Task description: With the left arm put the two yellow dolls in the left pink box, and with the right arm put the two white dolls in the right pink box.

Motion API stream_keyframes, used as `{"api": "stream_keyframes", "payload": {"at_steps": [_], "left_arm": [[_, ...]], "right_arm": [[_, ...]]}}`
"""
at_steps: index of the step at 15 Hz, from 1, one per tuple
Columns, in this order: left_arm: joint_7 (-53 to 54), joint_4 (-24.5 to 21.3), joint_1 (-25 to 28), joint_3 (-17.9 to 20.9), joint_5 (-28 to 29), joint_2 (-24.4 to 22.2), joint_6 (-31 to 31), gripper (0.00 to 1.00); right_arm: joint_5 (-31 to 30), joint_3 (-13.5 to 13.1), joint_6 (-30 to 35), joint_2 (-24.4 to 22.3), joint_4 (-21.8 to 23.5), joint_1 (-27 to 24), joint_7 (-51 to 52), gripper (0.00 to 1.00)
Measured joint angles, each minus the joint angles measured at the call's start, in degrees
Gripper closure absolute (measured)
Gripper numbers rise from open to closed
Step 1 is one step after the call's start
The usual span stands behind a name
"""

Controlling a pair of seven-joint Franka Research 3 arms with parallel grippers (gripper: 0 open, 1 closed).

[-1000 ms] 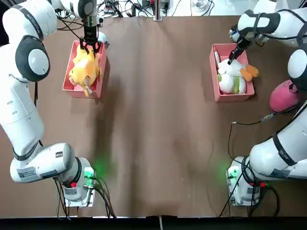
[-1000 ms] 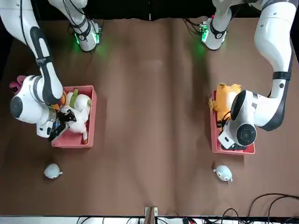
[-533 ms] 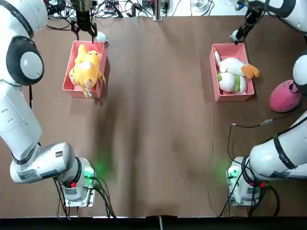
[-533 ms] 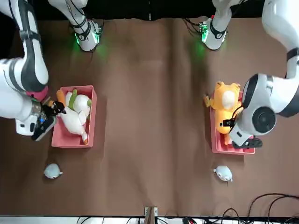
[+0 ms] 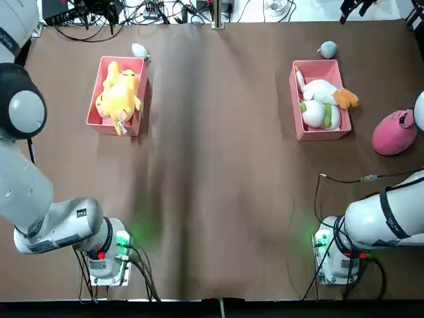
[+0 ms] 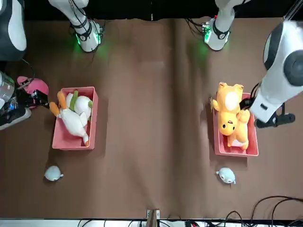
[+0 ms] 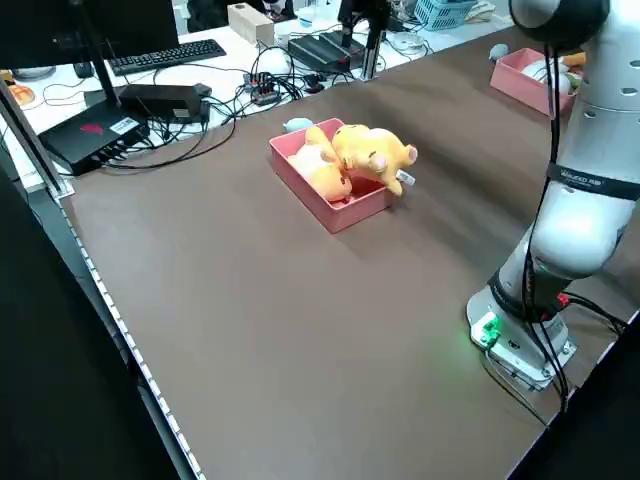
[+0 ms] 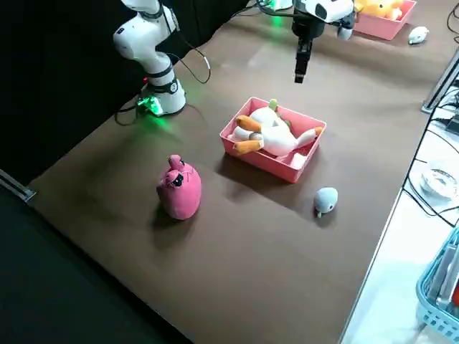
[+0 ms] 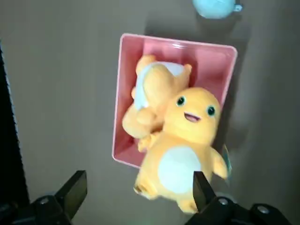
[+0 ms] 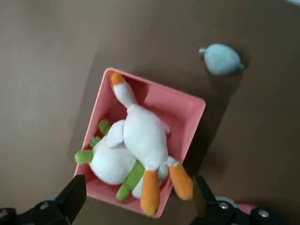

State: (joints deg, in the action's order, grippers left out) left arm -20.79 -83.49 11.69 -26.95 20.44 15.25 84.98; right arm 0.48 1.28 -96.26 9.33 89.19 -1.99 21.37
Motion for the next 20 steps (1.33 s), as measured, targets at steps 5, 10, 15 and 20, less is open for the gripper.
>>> {"api": "stream_keyframes", "payload": {"at_steps": [5, 10, 15, 20], "left_arm": [[1.1, -1.8, 0.8, 3.5, -8.2, -7.7, -1.2, 0.0], [6.8, -5.7, -9.1, 21.6, -18.3, -14.5, -1.6, 0.0], [8.0, -15.2, -13.5, 28.2, -20.1, -22.1, 0.7, 0.0], [8.0, -17.5, -13.8, 28.2, -20.1, -23.8, 1.2, 0.0]], "right_arm": [[0.0, 0.1, 2.2, -0.2, 0.6, 0.2, -7.7, 0.03], [-0.2, 0.0, 4.8, -1.1, -1.8, 0.0, -6.2, 0.01], [-0.5, -0.2, 7.4, -1.8, -6.9, -0.2, -6.2, 0.01], [-0.6, -0.3, 10.1, -2.6, -5.7, -0.9, -13.0, 0.0]]}}
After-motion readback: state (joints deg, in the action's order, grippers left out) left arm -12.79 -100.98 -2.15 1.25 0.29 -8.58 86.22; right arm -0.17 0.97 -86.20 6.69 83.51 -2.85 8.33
